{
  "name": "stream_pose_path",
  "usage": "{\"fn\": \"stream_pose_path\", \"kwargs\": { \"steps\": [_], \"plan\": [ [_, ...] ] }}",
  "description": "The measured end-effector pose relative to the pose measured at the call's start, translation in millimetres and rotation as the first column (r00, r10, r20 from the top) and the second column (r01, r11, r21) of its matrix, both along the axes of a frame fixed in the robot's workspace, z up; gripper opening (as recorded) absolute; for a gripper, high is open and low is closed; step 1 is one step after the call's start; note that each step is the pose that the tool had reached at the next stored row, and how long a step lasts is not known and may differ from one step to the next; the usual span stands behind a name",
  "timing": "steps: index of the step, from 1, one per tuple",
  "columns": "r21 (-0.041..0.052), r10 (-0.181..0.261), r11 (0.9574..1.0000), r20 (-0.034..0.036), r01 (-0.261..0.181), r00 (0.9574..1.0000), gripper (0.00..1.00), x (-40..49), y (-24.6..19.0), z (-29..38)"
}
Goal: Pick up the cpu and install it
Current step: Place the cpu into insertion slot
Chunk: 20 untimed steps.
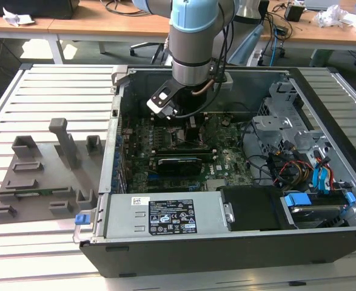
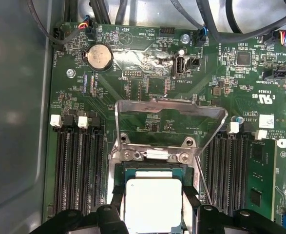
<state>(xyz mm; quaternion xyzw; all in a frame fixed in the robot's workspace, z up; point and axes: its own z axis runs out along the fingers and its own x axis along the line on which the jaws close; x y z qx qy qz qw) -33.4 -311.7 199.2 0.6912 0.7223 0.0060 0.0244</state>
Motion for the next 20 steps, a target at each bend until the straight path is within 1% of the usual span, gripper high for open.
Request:
{"fn": "stream_pose_path", "kwargs": {
  "steps": [10, 11, 15, 17, 20],
  "plan": [
    [0.0004, 0.000, 1.0000, 0.0001, 0.000, 1.0000, 0.55, -0.3, 0.1, -2.7],
    [0.0005, 0.000, 1.0000, 0.0003, 0.000, 1.0000, 0.62, -0.2, 0.1, -2.9],
    [0.0002, 0.000, 1.0000, 0.0001, 0.000, 1.0000, 0.62, -0.3, 0.1, -3.2],
    [-0.0003, 0.000, 1.0000, 0.0002, 0.000, 1.0000, 0.62, -0.3, 0.2, -2.1],
    [-0.0009, 0.000, 1.0000, 0.0001, 0.000, 1.0000, 0.62, -0.3, 0.3, 2.8]
  ]
}}
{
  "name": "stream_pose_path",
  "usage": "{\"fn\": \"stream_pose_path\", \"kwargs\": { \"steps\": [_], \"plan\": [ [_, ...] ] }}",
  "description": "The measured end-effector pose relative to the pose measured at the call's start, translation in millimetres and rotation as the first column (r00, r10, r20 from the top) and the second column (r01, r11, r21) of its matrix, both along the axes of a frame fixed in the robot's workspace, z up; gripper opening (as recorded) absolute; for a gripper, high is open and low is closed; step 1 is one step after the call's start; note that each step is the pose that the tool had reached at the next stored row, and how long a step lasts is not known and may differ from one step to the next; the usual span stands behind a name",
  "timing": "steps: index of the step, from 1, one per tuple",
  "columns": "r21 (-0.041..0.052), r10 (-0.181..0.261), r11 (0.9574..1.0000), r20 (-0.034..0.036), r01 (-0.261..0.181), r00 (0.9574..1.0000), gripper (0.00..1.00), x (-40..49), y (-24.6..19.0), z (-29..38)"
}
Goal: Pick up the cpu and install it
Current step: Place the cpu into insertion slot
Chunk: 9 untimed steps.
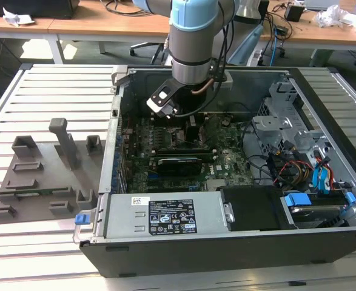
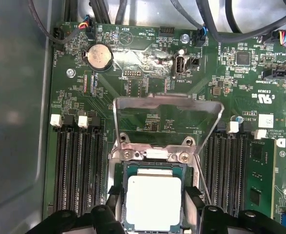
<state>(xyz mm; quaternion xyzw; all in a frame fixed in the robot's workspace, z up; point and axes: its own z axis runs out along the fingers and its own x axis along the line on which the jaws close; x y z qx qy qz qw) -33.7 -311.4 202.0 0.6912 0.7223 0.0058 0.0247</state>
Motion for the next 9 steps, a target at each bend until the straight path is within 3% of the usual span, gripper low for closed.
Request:
{"fn": "stream_pose_path", "kwargs": {
  "steps": [4, 8, 9],
  "plan": [
    [-0.0067, 0.000, 1.0000, 0.0000, 0.000, 1.0000, 0.60, 0.0, 3.9, 8.6],
    [-0.0093, 0.000, 1.0000, 0.0000, 0.000, 1.0000, 0.35, 0.0, 4.7, 16.2],
    [-0.0095, 0.000, 1.0000, 0.0001, 0.000, 1.0000, 0.35, 0.0, 4.8, 19.5]
  ]
}}
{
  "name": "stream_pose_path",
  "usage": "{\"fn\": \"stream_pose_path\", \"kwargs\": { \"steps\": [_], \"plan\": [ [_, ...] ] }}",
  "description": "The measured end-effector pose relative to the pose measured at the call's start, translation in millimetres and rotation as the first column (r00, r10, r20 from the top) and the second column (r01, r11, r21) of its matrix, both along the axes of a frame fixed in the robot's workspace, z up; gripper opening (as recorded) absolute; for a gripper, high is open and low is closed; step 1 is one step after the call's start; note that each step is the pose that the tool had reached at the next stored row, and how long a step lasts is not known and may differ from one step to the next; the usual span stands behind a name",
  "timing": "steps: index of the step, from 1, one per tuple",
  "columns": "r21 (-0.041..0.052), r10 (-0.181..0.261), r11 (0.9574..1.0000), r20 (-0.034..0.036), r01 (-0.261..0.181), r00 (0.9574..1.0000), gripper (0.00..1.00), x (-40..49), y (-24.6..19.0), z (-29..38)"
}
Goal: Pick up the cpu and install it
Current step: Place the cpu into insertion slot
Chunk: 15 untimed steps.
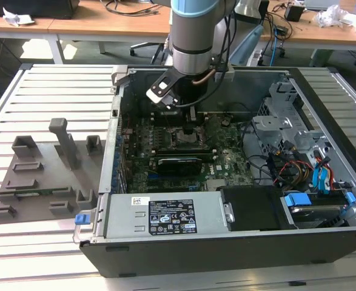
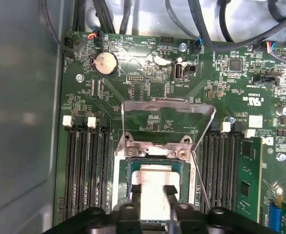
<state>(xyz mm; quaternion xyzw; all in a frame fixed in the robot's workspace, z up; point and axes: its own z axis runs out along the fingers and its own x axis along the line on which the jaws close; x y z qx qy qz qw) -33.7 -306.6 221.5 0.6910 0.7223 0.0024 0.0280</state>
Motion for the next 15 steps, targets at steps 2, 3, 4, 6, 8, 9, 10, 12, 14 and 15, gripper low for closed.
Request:
{"fn": "stream_pose_path", "kwargs": {
  "steps": [2, 3, 4, 6, 8, 9, 10, 12, 14, 15],
  "plan": [
    [-0.0004, 0.000, 1.0000, 0.0000, 0.000, 1.0000, 0.17, 0.0, 0.2, 5.6],
    [-0.0010, 0.000, 1.0000, 0.0000, 0.000, 1.0000, 0.11, -0.1, 0.6, 9.9],
    [-0.0016, 0.000, 1.0000, 0.0000, 0.000, 1.0000, 0.11, 0.0, 1.2, 15.6],
    [-0.0017, 0.000, 1.0000, 0.0001, 0.000, 1.0000, 0.11, 0.1, 1.4, 23.0],
    [-0.0019, 0.000, 1.0000, -0.0008, 0.000, 1.0000, 0.11, 0.7, 1.4, 27.7],
    [-0.0018, 0.000, 1.0000, -0.0047, 0.000, 1.0000, 0.11, 2.1, 1.4, 28.6],
    [-0.0016, 0.000, 1.0000, -0.0175, 0.000, 0.9998, 0.11, 5.4, 1.4, 29.5],
    [-0.0018, 0.000, 1.0000, -0.0434, 0.000, 0.9991, 0.11, 9.6, 1.4, 29.8],
    [-0.0018, 0.000, 1.0000, -0.0701, 0.000, 0.9975, 0.11, 14.5, 1.4, 30.0],
    [-0.0019, 0.000, 1.0000, -0.0790, 0.000, 0.9969, 0.11, 17.0, 1.4, 32.3]
  ]
}}
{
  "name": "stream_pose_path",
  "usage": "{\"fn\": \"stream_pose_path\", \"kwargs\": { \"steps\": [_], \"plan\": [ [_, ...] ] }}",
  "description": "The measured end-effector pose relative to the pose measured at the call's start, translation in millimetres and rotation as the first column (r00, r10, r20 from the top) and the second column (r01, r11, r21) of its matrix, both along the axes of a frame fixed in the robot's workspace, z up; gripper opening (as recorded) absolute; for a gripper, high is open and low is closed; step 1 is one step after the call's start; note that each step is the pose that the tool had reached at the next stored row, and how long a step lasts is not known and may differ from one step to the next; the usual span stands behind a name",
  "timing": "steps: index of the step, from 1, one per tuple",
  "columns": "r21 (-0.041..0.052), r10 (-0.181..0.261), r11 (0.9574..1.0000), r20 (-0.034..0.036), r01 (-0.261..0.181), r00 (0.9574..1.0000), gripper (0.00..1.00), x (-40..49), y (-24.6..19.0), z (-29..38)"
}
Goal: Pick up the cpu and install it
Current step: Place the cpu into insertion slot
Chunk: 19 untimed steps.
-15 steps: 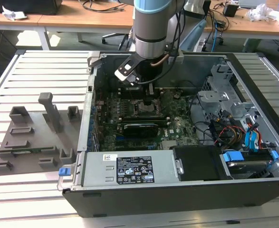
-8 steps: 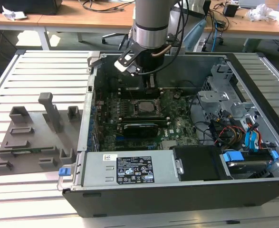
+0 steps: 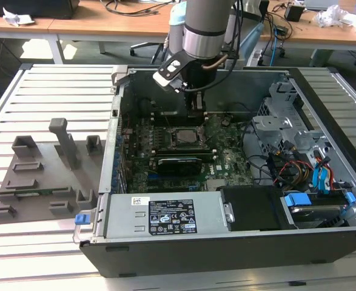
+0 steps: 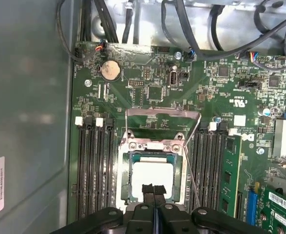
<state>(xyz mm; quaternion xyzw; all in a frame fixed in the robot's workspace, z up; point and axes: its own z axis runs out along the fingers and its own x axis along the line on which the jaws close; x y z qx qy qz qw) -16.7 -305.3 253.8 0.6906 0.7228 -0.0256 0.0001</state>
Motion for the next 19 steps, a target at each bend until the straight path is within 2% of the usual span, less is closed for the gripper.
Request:
{"fn": "stream_pose_path", "kwargs": {
  "steps": [2, 3, 5, 6, 7, 9, 19],
  "plan": [
    [0.0002, 0.000, 1.0000, -0.0028, 0.000, 1.0000, 0.11, 1.5, 0.0, 10.4],
    [0.0001, 0.000, 1.0000, -0.0039, 0.000, 1.0000, 0.11, 2.0, 0.0, 19.5],
    [0.0002, 0.000, 1.0000, -0.0044, 0.000, 1.0000, 0.11, 2.3, 0.0, 28.5],
    [0.0001, 0.000, 1.0000, -0.0047, 0.000, 1.0000, 0.11, 2.4, 0.0, 36.3],
    [0.0001, 0.000, 1.0000, -0.0047, 0.000, 1.0000, 0.11, 2.4, 0.0, 39.2],
    [0.0004, 0.000, 1.0000, -0.0047, 0.000, 1.0000, 0.11, 2.5, 0.0, 41.7],
    [0.0006, 0.000, 1.0000, -0.0048, 0.000, 1.0000, 0.11, 2.4, 0.0, 41.9]
  ]
}}
